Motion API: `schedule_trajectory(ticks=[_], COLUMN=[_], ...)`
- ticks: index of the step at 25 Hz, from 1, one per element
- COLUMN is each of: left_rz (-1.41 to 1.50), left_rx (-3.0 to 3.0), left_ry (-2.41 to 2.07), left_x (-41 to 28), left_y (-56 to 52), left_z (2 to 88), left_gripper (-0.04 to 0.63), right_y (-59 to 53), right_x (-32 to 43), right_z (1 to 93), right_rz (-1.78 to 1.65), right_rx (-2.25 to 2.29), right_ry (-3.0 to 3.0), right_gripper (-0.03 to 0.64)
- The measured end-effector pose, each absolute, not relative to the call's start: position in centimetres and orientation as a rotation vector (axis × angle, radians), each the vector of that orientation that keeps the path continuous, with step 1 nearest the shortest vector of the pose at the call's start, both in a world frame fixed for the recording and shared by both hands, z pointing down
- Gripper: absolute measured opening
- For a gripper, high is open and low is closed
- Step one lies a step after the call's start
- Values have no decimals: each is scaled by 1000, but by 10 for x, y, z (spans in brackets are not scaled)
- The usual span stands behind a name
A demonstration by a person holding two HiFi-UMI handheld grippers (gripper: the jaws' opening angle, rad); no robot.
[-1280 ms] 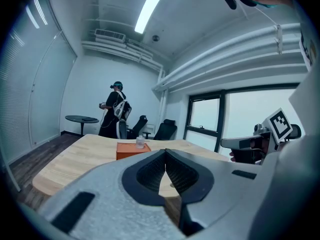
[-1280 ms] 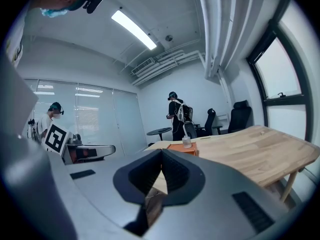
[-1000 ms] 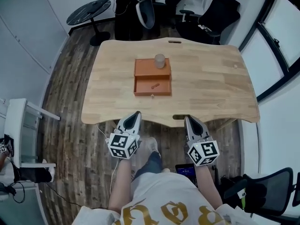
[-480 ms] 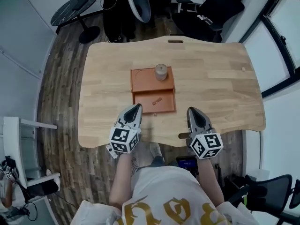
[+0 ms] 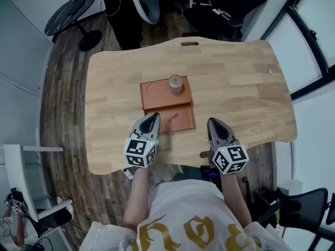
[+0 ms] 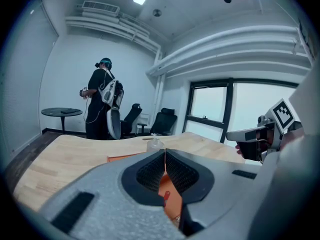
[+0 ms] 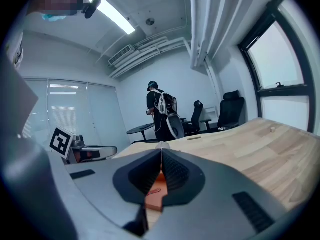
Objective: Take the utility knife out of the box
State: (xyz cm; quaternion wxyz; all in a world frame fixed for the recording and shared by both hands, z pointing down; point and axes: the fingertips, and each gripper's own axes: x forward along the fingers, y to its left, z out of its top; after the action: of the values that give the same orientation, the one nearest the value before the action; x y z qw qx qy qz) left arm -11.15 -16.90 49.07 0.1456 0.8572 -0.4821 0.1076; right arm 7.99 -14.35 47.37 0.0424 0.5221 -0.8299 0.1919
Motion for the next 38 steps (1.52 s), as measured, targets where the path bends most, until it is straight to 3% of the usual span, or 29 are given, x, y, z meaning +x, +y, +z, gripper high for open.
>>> schedule_trajectory(ticks=[15, 34, 38], left_rz=[381, 917, 1024], left_rx=[2405, 2383, 2327], left_ry=[-1348, -927, -843], left_x=[-105, -63, -56], left_y=[-188, -190, -188], left_z=[529, 623, 648], left_gripper=[11, 14, 87], right_y=[-167, -182, -183], right_x=[79, 66, 67], right_z=[488, 539, 552], right_rz=[575, 733, 765], right_rx=[1553, 1380, 1349], right_ry=[-2530, -2495, -2473], right_gripper=[12, 12, 12])
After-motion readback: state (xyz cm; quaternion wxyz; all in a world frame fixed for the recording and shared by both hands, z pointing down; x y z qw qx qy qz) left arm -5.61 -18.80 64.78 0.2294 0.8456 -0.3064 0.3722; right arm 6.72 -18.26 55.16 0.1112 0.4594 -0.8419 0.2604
